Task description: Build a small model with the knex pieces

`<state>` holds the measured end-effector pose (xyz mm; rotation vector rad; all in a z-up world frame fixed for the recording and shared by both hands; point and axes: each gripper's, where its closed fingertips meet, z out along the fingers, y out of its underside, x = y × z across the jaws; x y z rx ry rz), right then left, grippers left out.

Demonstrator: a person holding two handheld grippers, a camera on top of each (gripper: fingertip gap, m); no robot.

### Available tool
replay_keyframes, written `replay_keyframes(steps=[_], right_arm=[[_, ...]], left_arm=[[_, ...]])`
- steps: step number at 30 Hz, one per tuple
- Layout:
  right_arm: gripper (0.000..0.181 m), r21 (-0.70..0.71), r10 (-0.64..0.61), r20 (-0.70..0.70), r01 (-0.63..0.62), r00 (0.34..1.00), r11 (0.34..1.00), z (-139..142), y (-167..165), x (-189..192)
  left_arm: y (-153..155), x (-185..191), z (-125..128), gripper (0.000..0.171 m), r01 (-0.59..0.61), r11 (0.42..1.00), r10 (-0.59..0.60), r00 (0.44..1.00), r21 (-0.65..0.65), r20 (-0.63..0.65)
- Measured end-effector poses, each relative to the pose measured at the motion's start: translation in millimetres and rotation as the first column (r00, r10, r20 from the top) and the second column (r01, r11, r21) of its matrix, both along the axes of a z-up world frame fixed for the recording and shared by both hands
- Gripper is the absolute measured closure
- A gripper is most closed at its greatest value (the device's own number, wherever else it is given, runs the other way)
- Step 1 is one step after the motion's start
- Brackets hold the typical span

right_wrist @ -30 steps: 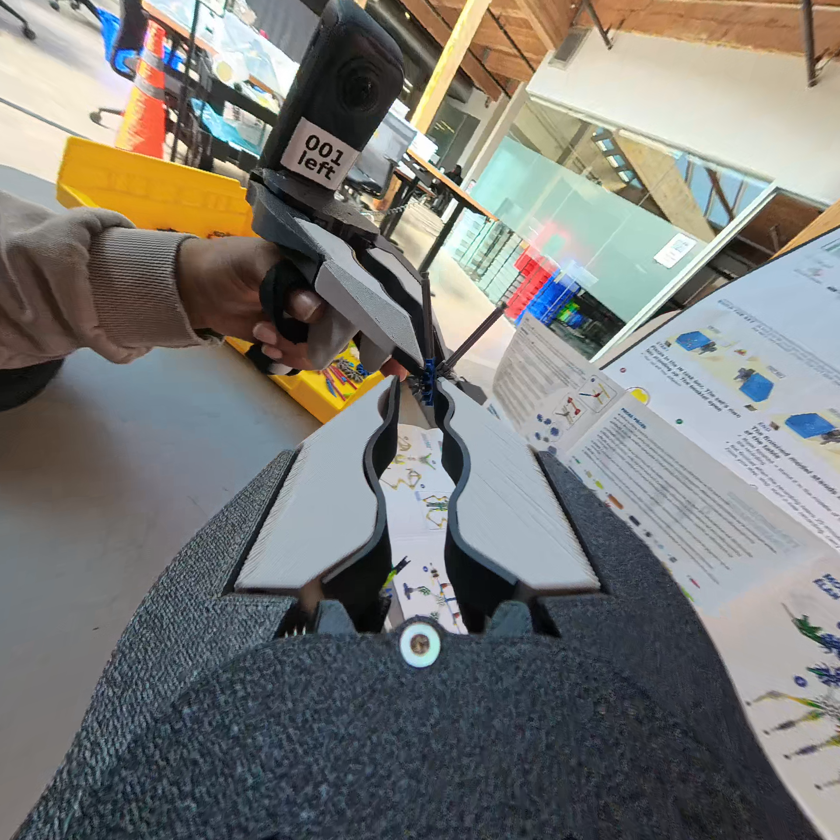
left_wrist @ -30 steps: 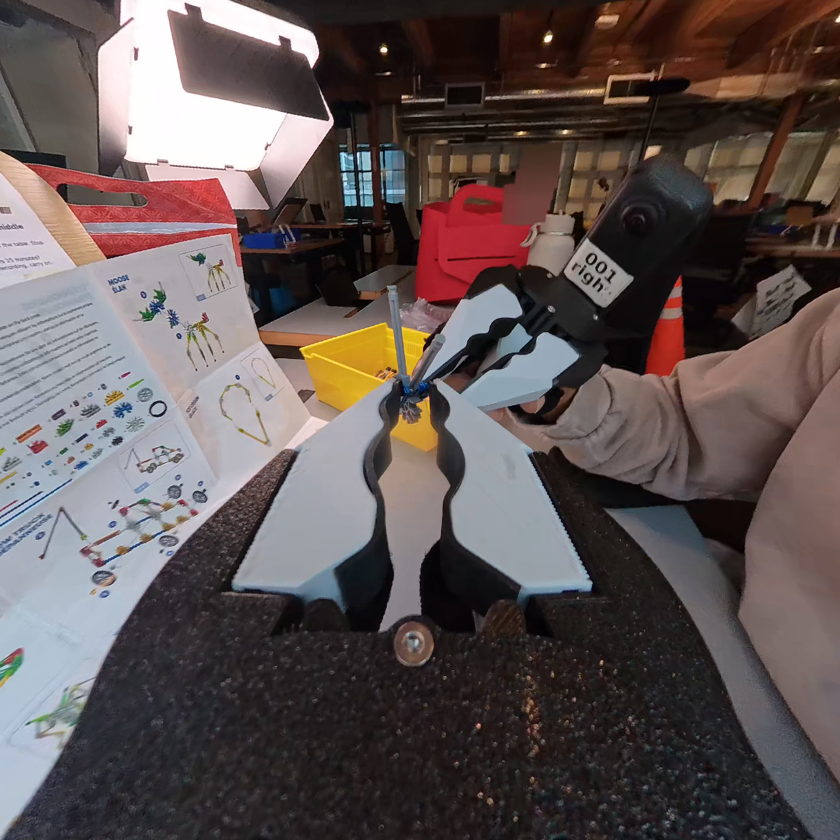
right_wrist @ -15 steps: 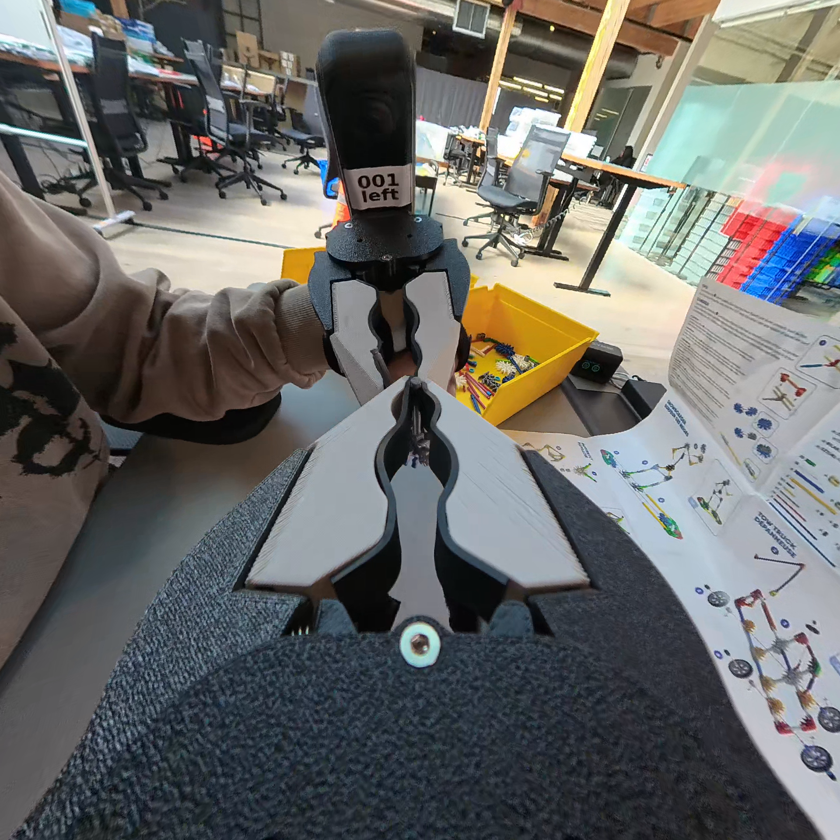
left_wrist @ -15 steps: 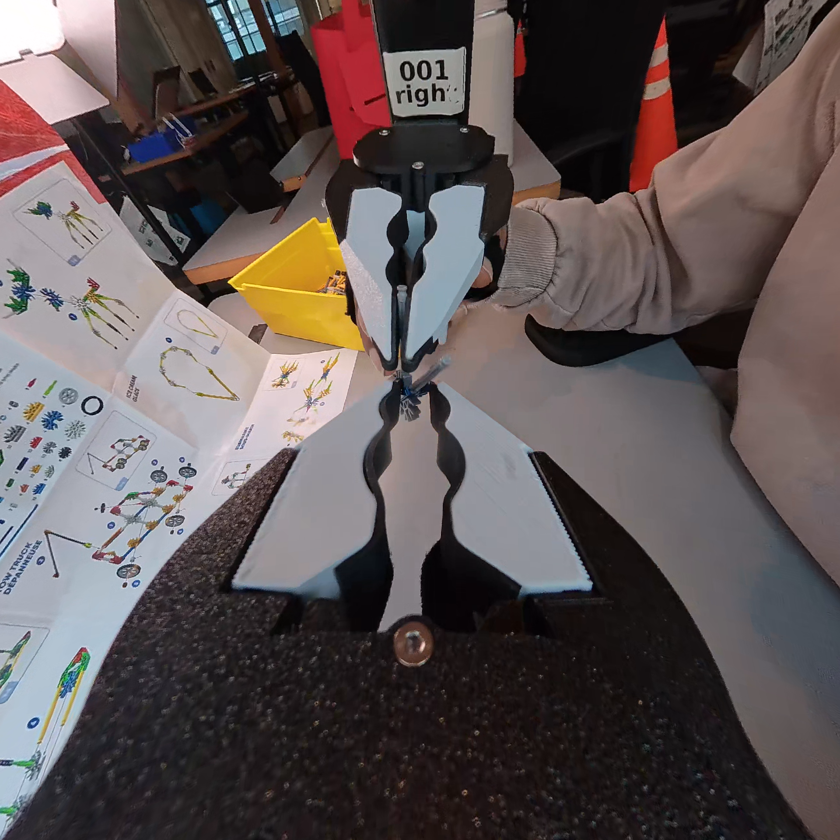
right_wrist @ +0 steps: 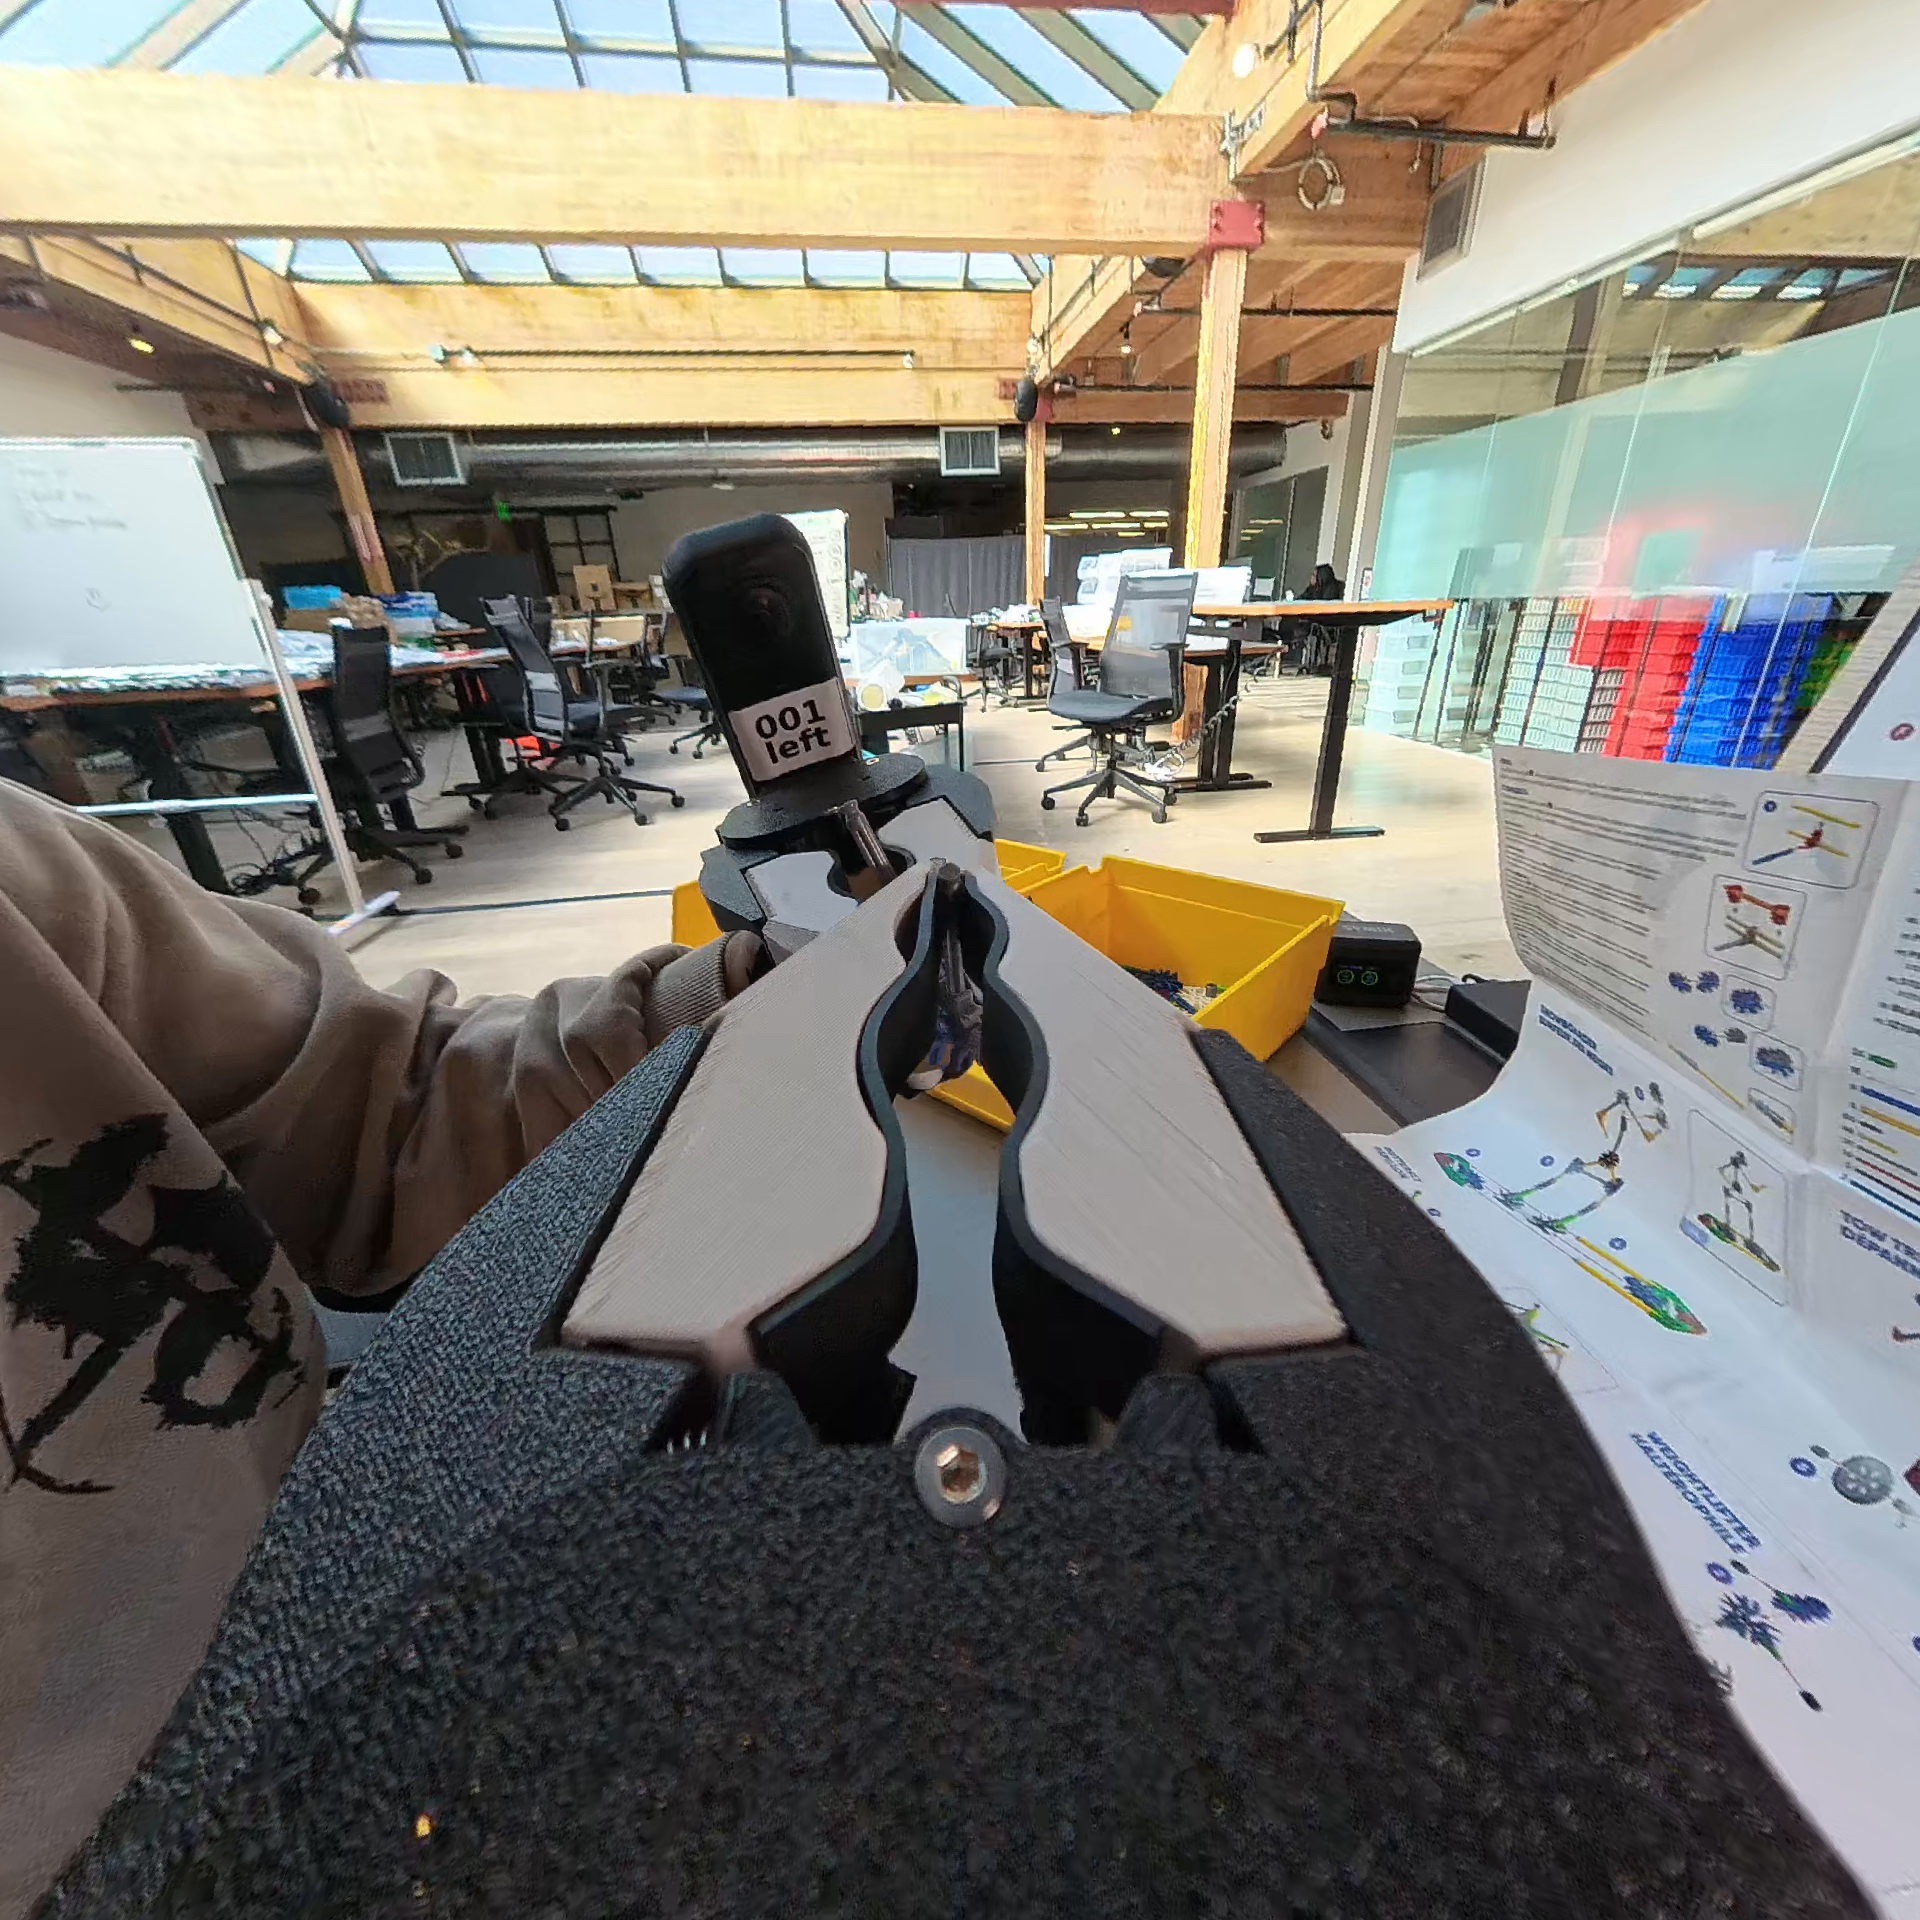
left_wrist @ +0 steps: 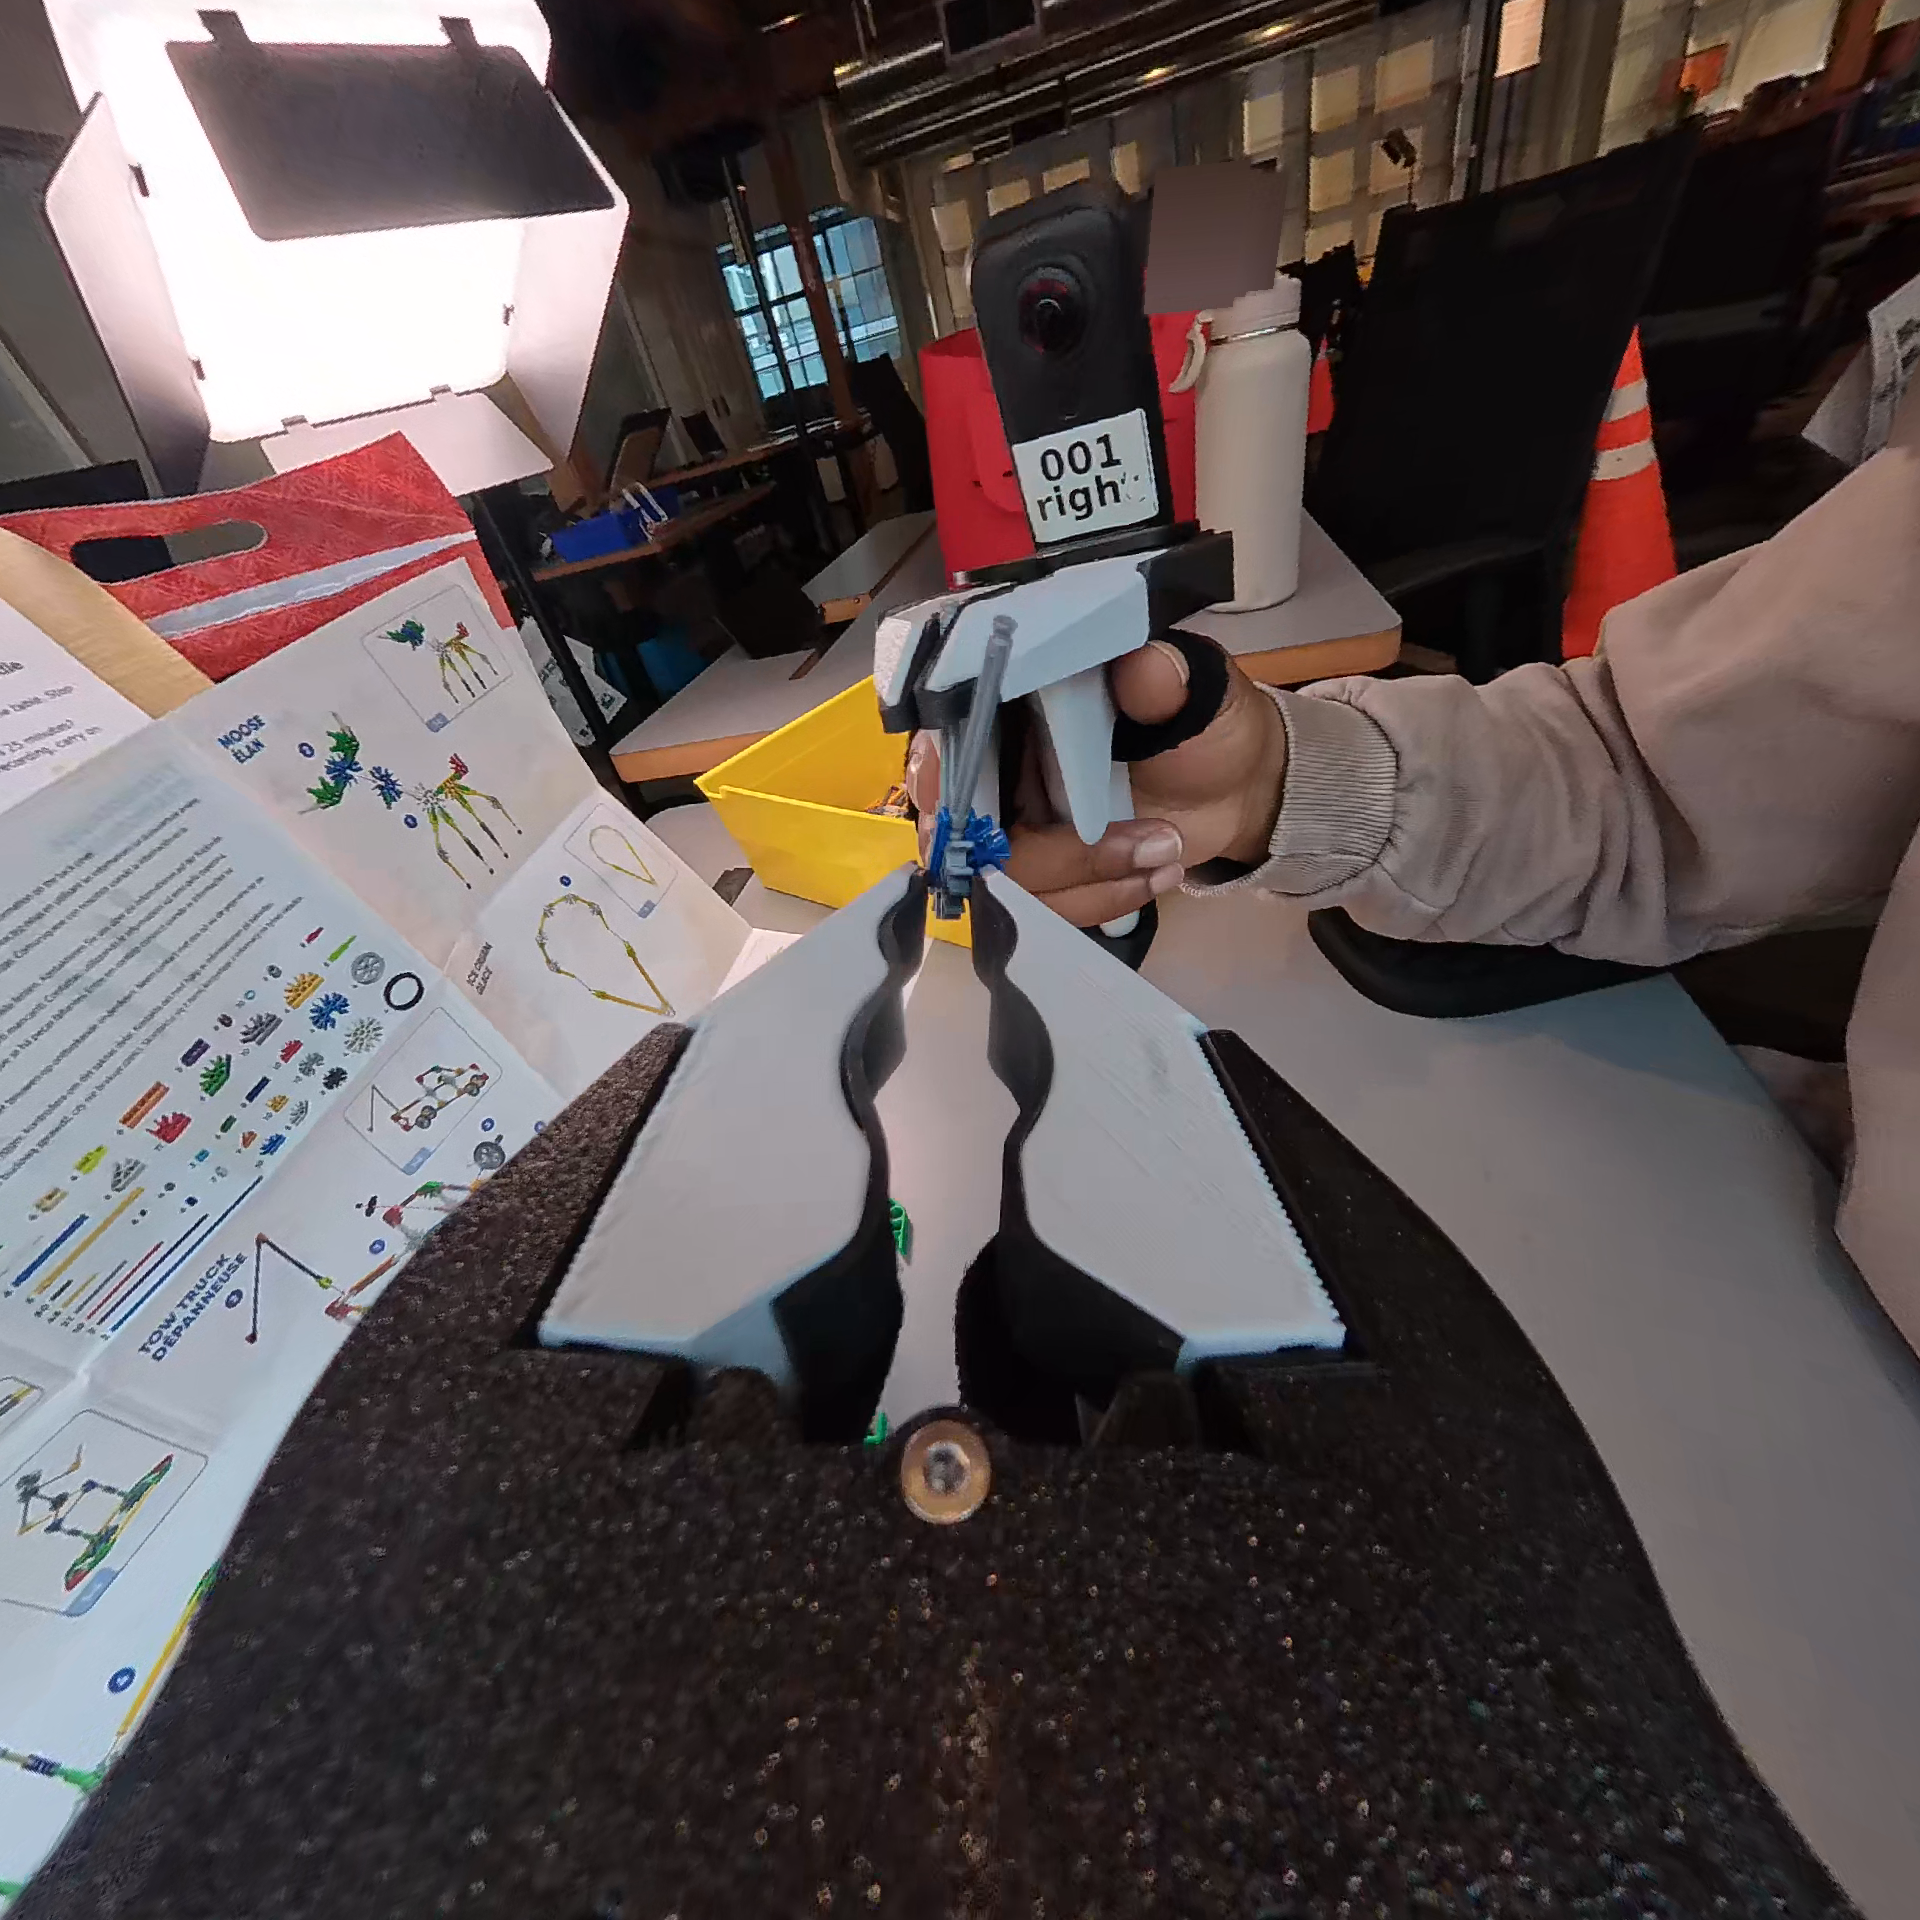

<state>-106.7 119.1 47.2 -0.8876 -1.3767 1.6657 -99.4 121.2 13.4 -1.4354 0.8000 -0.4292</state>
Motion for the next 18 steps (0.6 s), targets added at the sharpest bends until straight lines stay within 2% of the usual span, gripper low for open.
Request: replay_keyframes(steps=[3, 5, 7, 12, 17, 18], right_arm=[[0.181, -0.052, 0.080, 0.013, -0.079, 0.997, 0.995, 4, -7, 5], [0.181, -0.095, 0.191, 0.030, -0.188, 0.981, 0.978, 4, -17, 12], [0.180, -0.161, 0.337, 0.065, -0.323, 0.939, 0.933, 1, -30, 21], [0.180, -0.331, 0.654, 0.041, -0.607, 0.755, 0.722, -2, -53, 47], [0.181, -0.396, 0.820, -0.104, -0.780, 0.563, 0.485, -6, -64, 66], [0.181, -0.396, 0.825, -0.140, -0.795, 0.547, 0.460, -6, -64, 67]], left_arm=[[-8, 6, 4, 0.167, 0.031, 0.999, -0.030, 0.999, 0.039, -0.033], [-18, 13, 4, 0.167, 0.073, 0.994, -0.065, 0.993, 0.077, -0.095], [-31, 22, 2, 0.168, 0.133, 0.987, -0.116, 0.979, 0.091, -0.170], [-56, 46, -1, 0.167, 0.251, 0.963, -0.216, 0.935, 0.094, -0.282], [-67, 64, -1, 0.170, 0.332, 0.935, -0.286, 0.913, 0.123, -0.292], [-68, 65, -1, 0.170, 0.338, 0.934, -0.294, 0.912, 0.119, -0.285]])
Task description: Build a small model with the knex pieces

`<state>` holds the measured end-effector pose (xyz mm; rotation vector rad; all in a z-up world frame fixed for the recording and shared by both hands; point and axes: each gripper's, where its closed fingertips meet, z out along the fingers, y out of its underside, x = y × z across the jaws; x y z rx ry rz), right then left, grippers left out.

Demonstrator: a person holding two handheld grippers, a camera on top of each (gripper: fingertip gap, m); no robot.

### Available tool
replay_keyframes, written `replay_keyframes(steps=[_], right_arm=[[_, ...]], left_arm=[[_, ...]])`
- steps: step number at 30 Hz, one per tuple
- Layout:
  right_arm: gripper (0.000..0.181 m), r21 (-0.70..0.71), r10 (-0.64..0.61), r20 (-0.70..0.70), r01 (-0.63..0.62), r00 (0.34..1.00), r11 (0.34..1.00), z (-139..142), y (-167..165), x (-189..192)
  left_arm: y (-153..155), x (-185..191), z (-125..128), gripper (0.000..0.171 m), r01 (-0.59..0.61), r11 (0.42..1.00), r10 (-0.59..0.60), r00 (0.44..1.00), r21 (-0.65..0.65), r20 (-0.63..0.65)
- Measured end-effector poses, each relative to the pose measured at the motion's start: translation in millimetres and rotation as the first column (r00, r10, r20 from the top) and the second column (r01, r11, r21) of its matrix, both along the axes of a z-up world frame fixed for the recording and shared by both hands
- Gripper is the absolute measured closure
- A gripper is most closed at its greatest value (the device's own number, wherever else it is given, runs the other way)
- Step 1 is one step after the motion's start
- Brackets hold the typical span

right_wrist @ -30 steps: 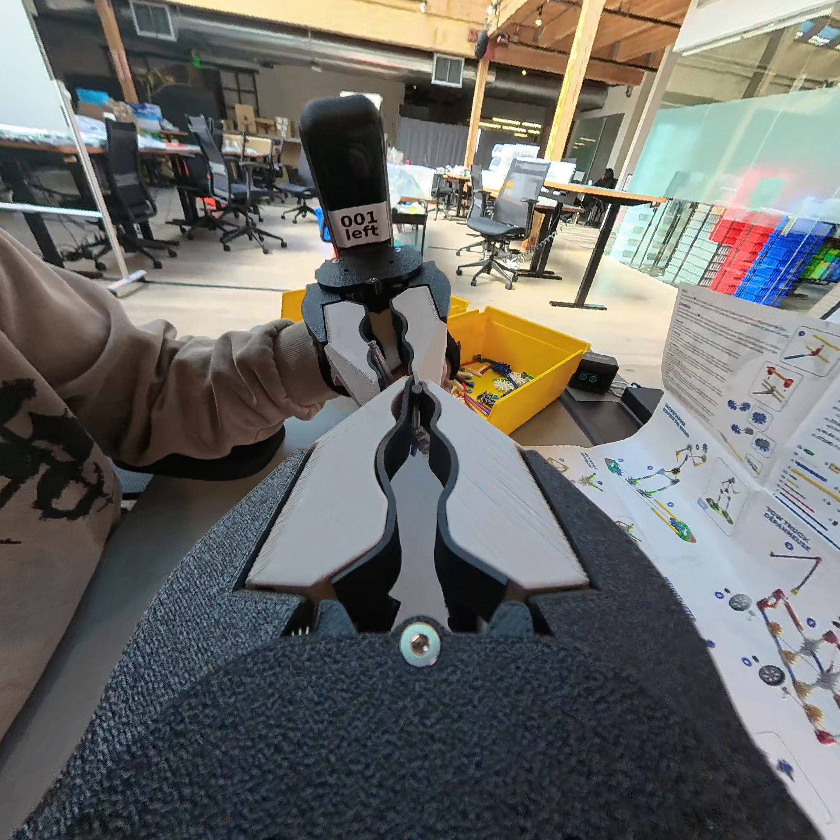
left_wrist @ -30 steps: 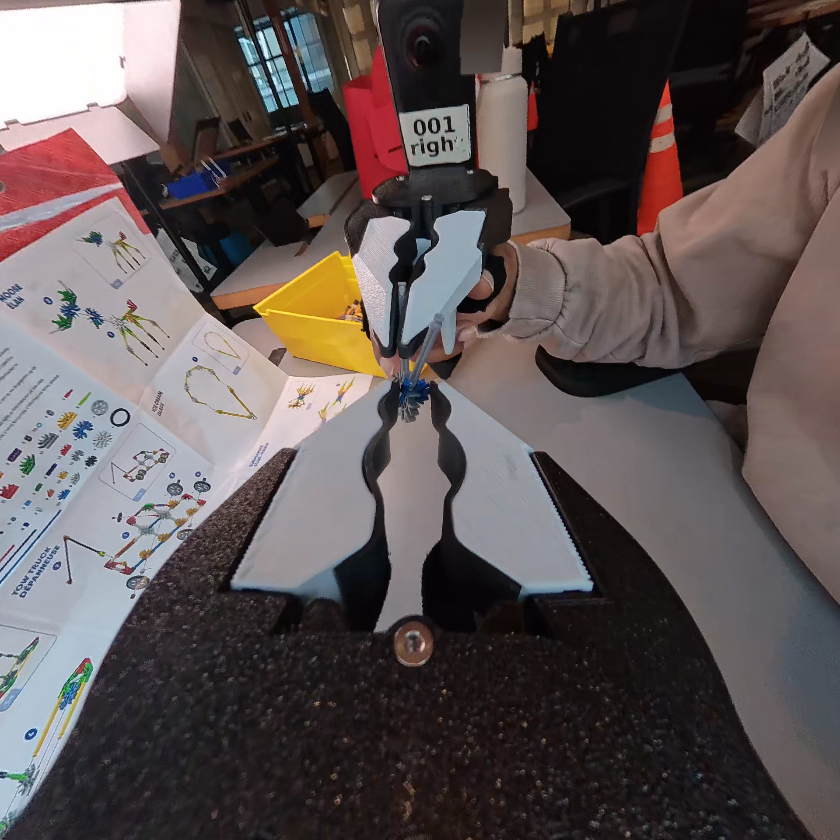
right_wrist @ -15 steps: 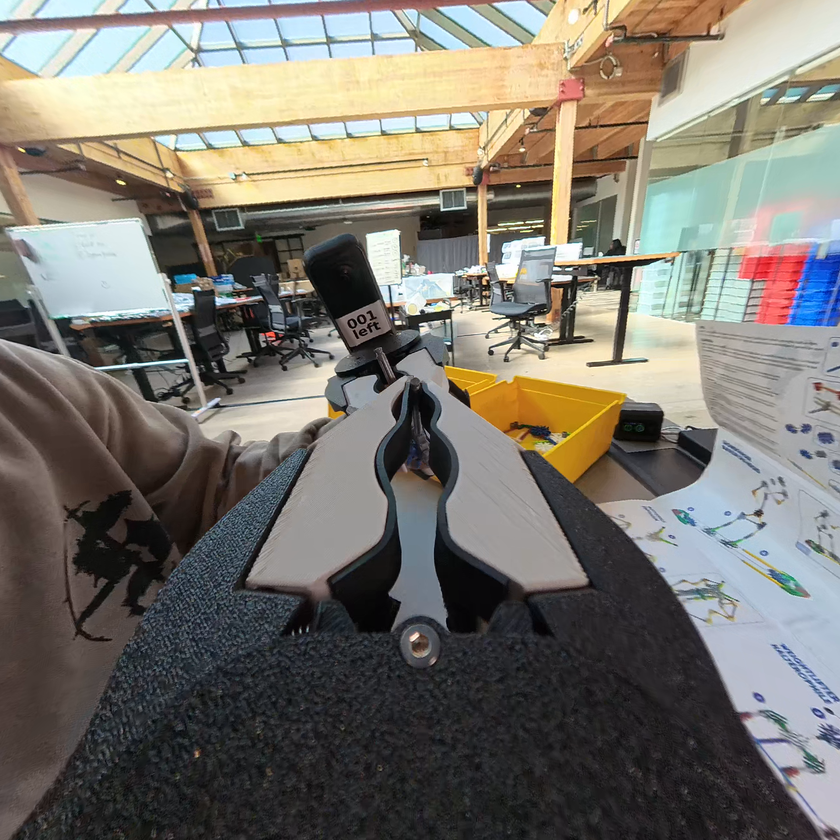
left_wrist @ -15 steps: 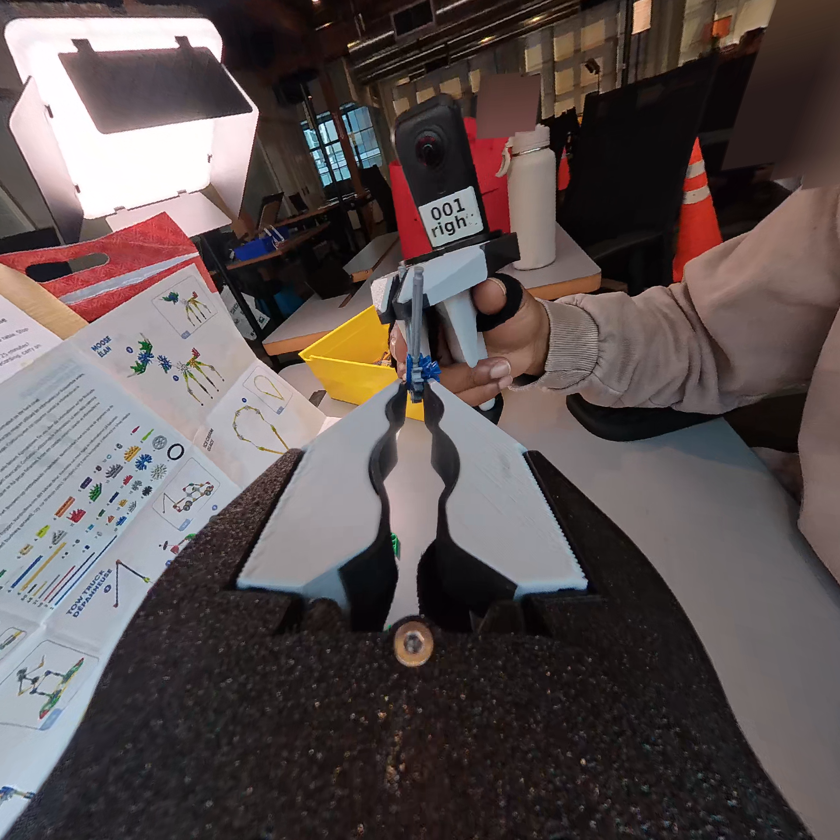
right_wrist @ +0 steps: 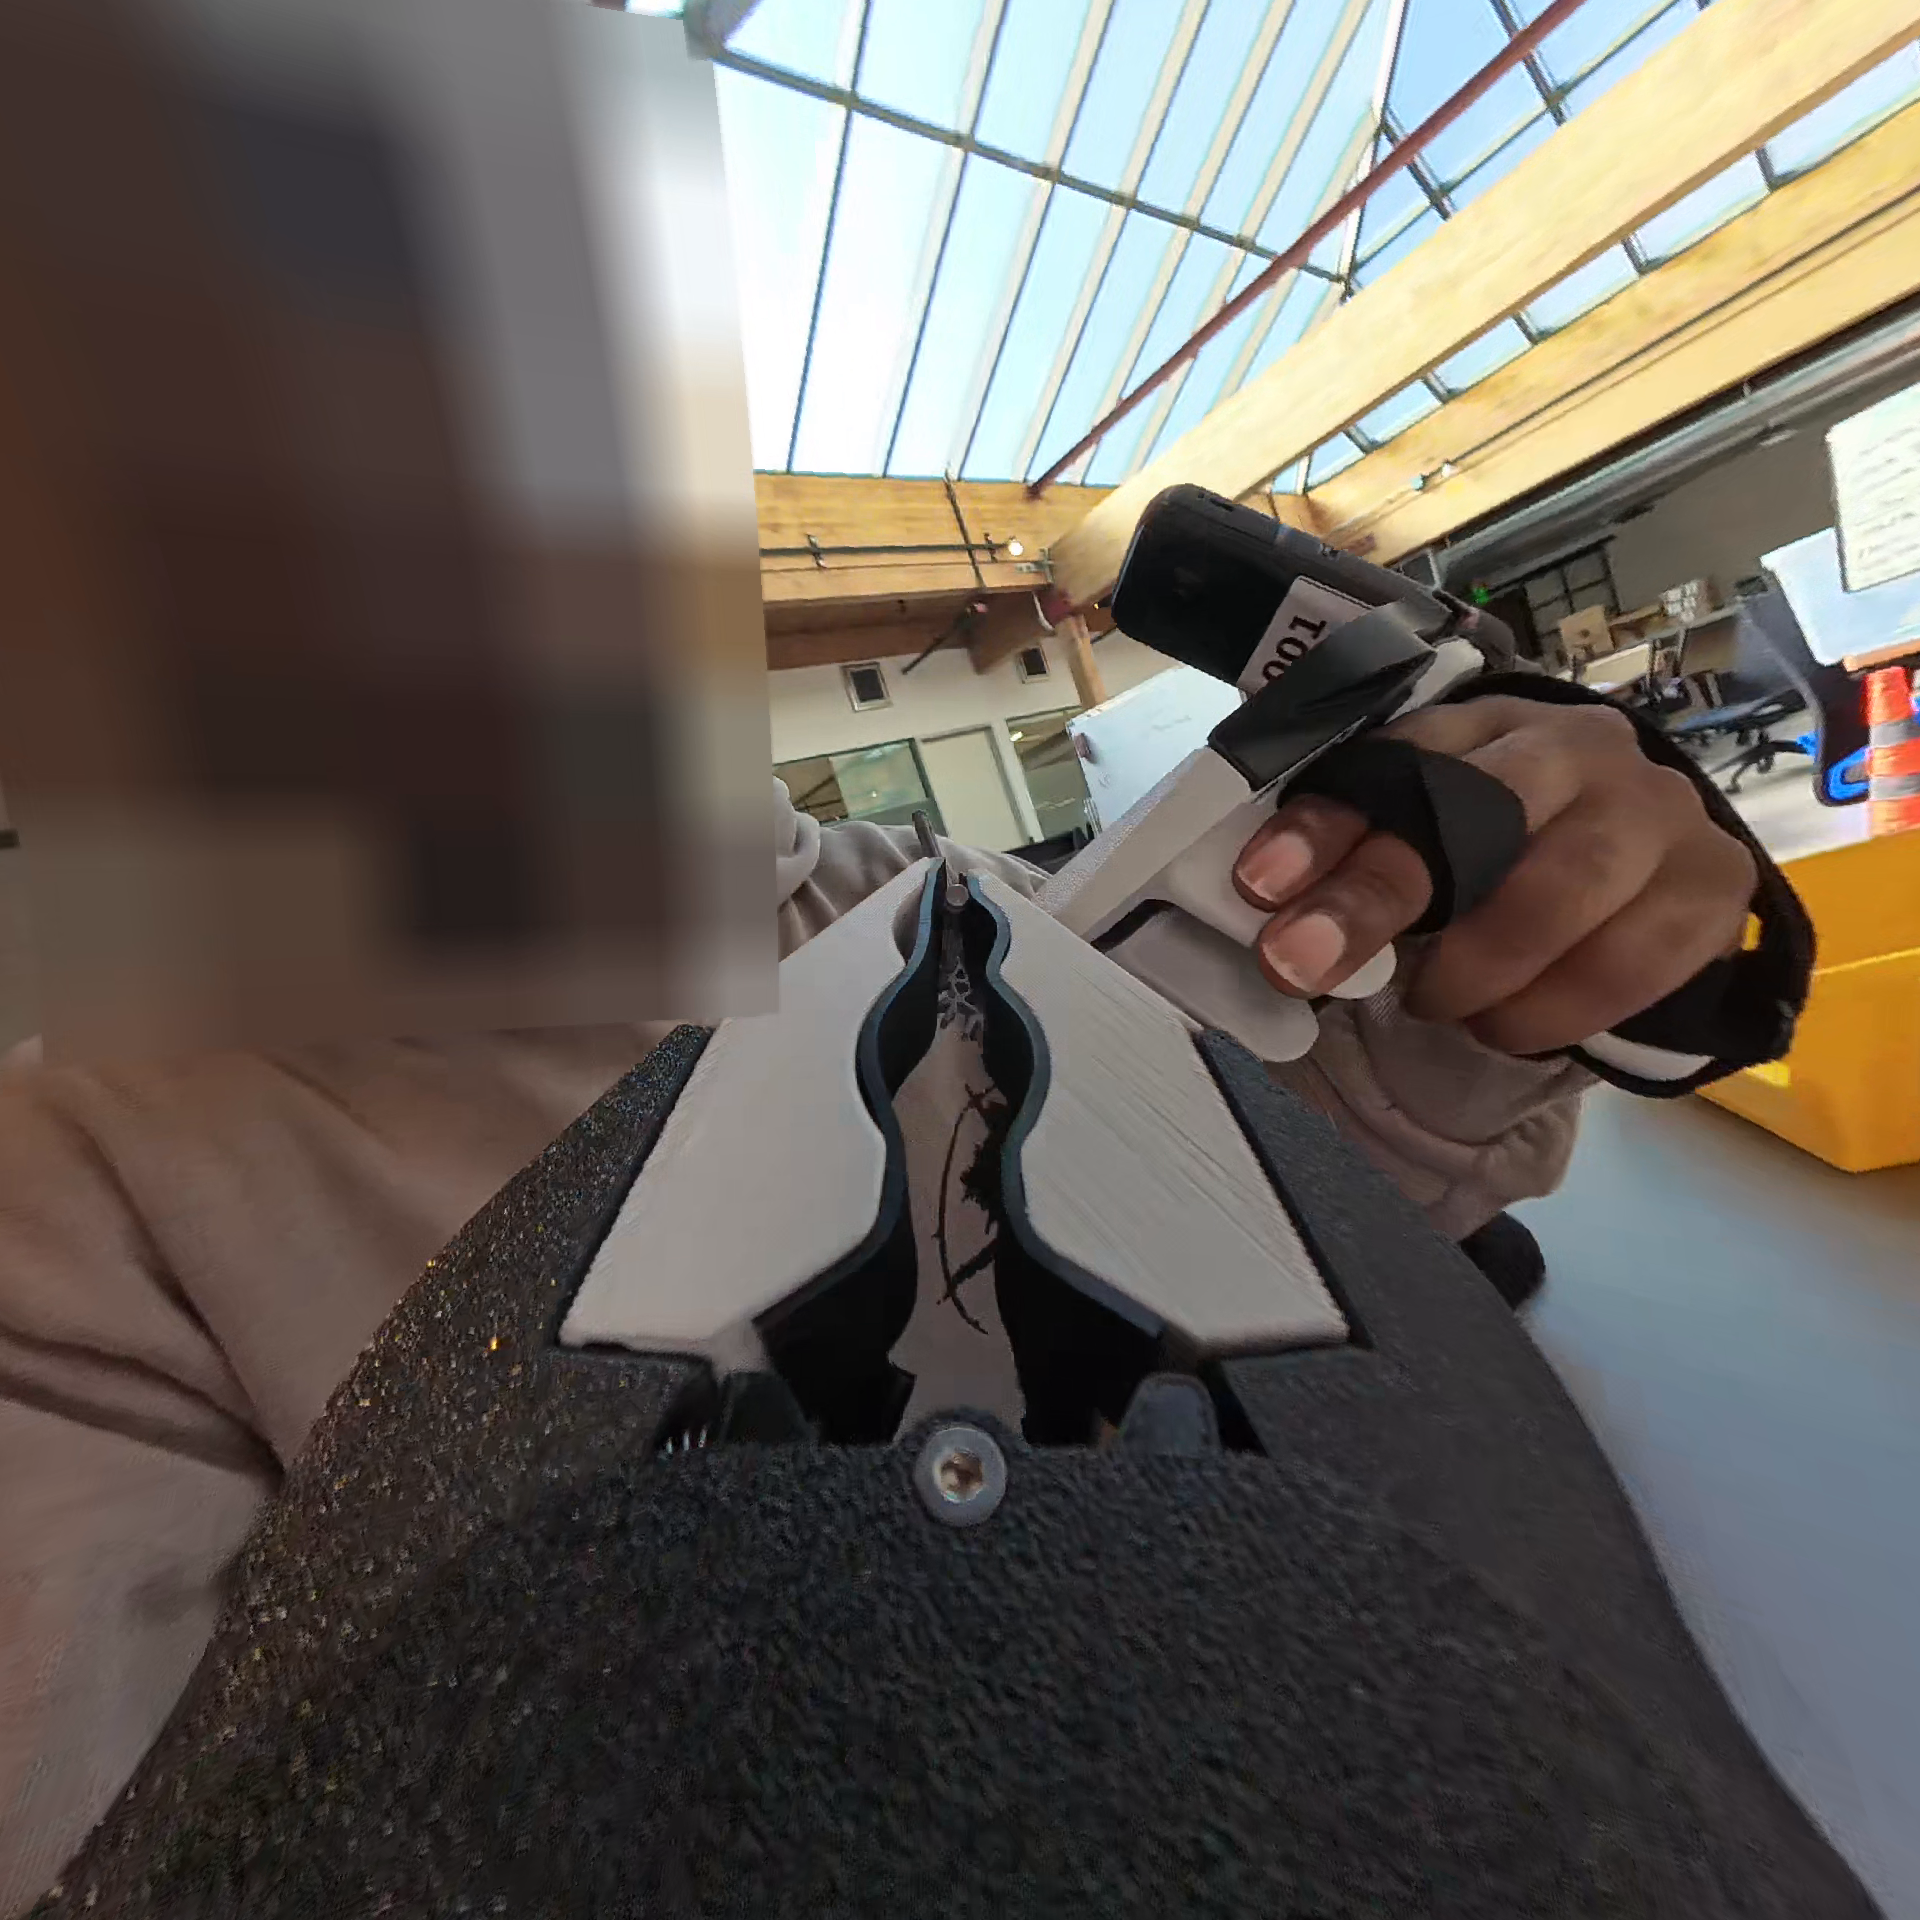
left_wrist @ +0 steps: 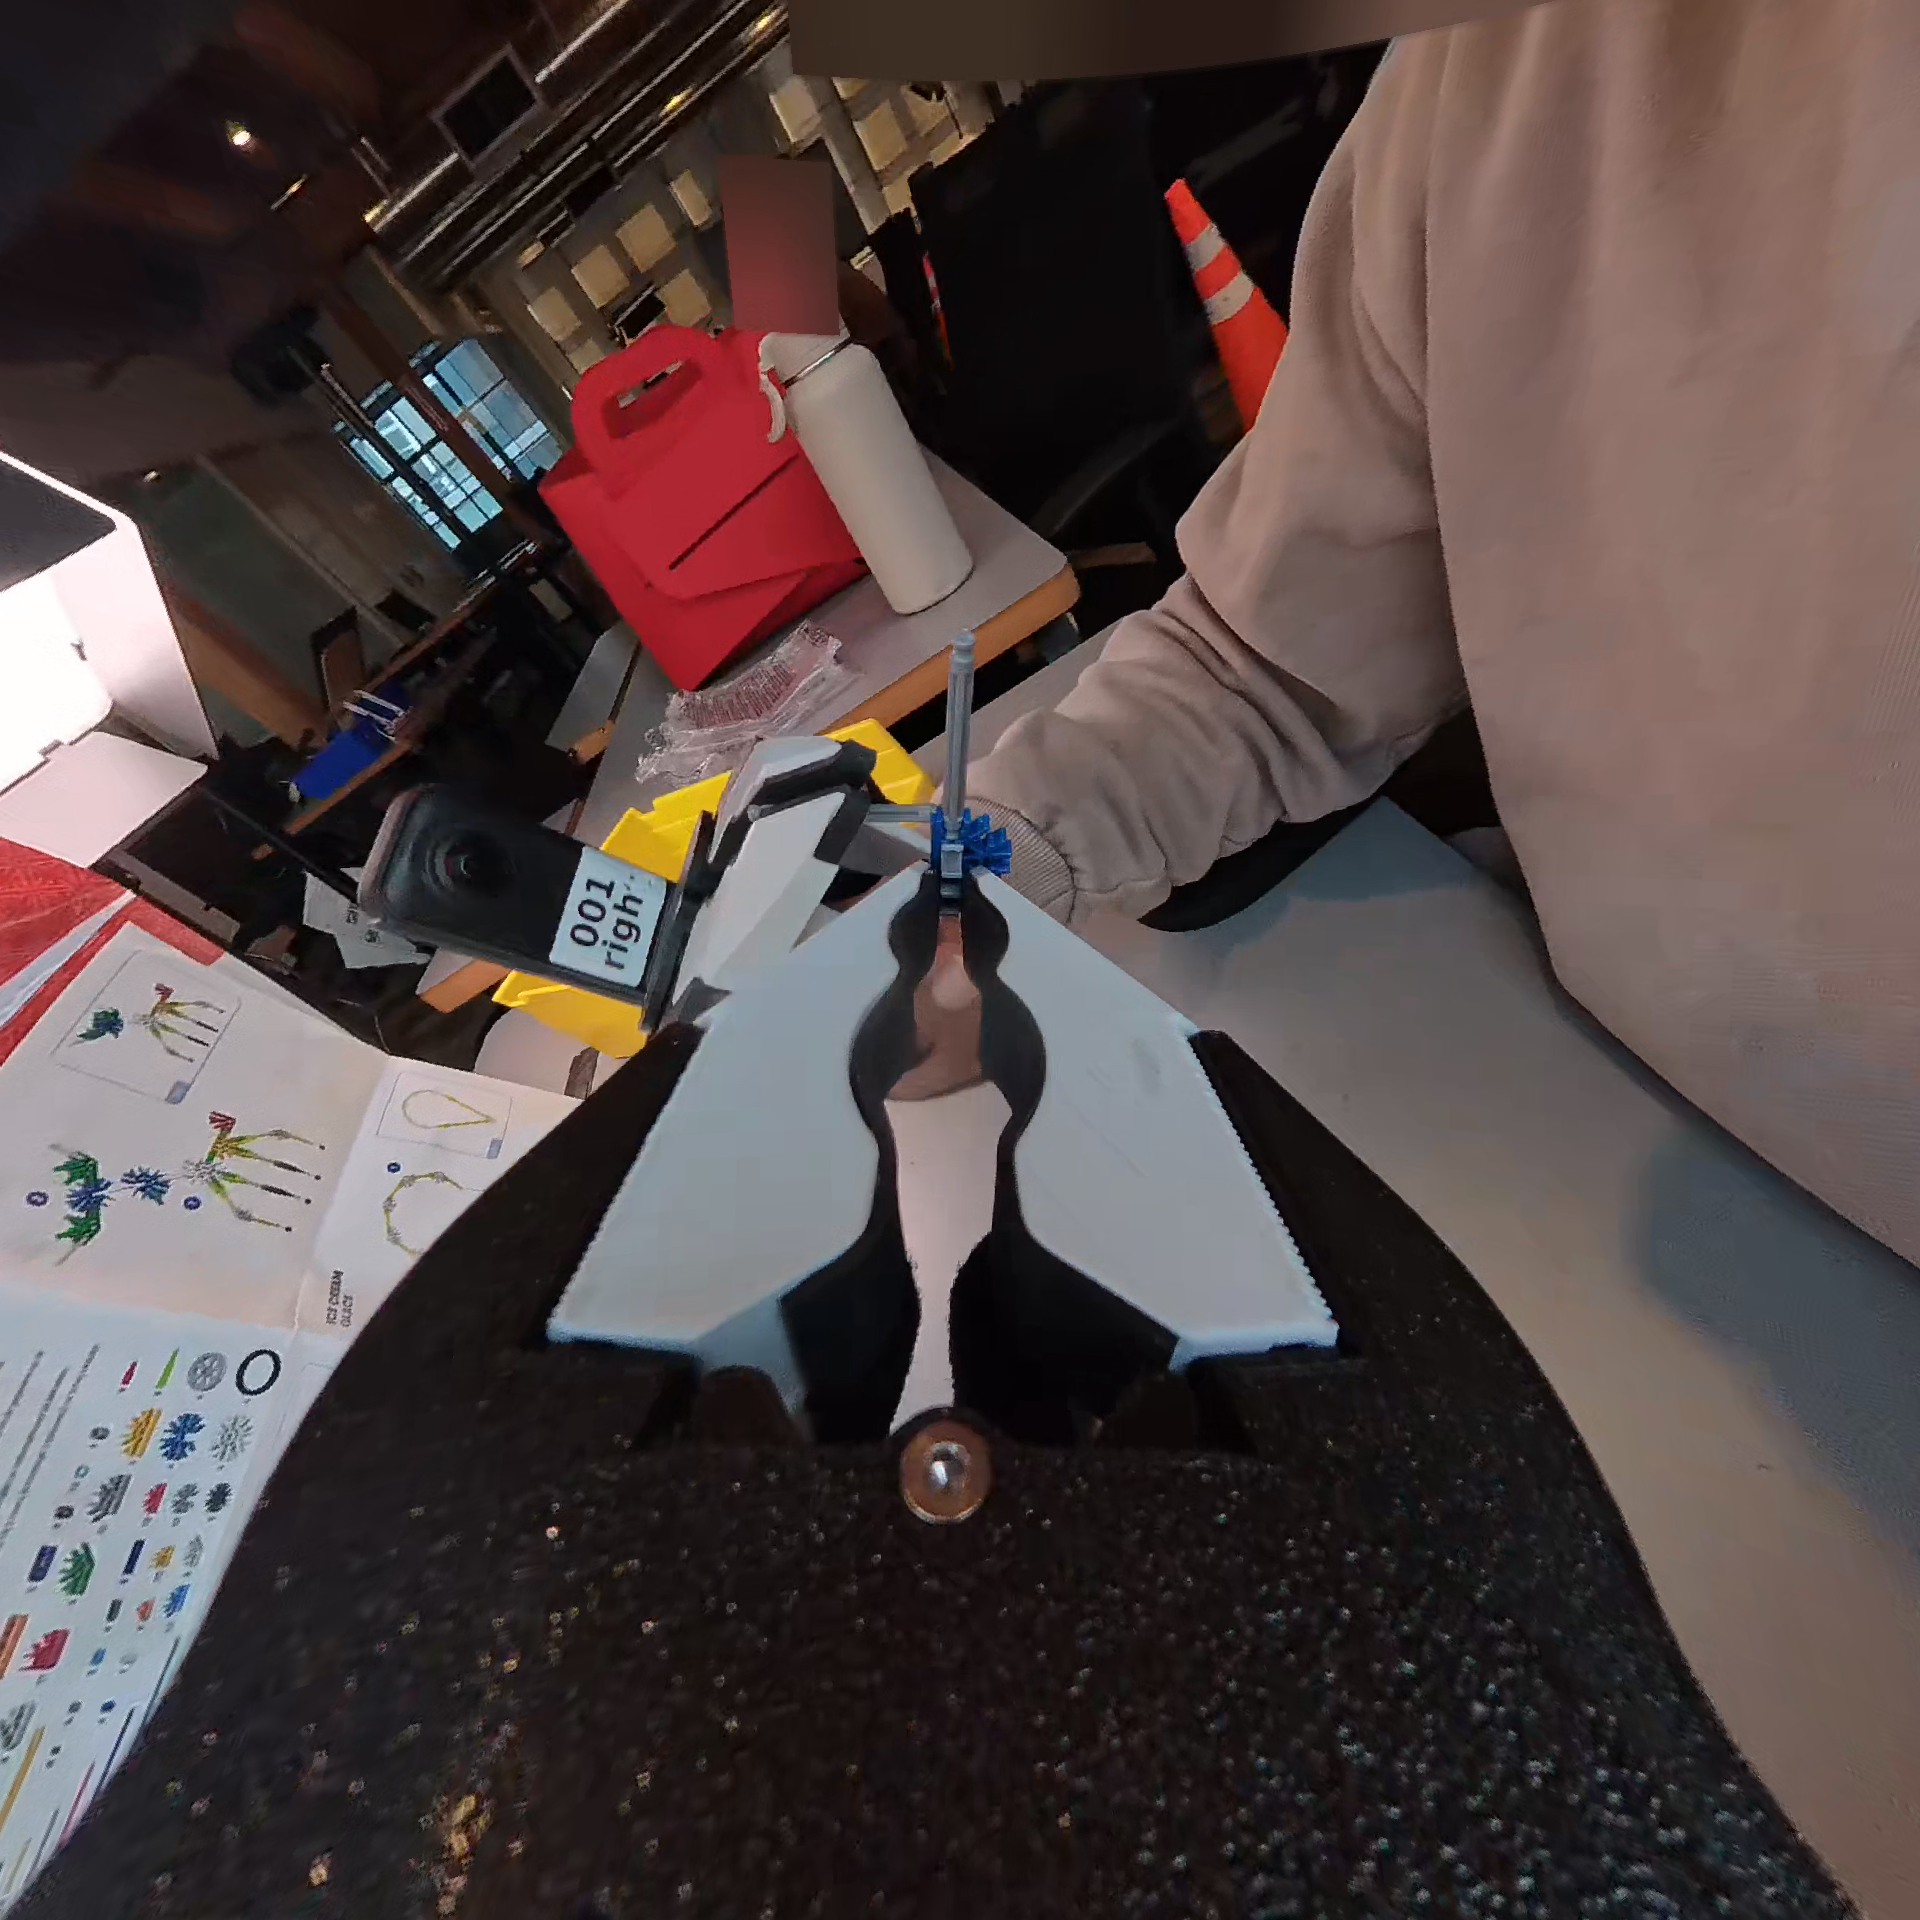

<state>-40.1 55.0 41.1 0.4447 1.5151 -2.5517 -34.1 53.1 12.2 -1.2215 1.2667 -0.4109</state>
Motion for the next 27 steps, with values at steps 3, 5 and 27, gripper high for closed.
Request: replay_keyframes(steps=[3, 5, 27], right_arm=[[0.181, -0.020, -0.039, -0.041, 0.038, 0.998, 0.999, 2, 3, -2], [0.181, -0.017, -0.059, -0.045, 0.058, 0.997, 0.998, 1, 6, -3], [0.138, 0.860, -0.795, -0.504, -0.115, -0.339, -0.496, -123, 412, 168]], left_arm=[[-1, -3, 4, 0.170, 0.011, 1.000, -0.011, 0.999, -0.004, 0.031], [-4, -2, 10, 0.170, 0.049, 0.999, -0.048, 0.995, -0.011, 0.087], [101, -80, -48, 0.169, -0.422, 0.793, 0.515, 0.850, -0.439, 0.113]])
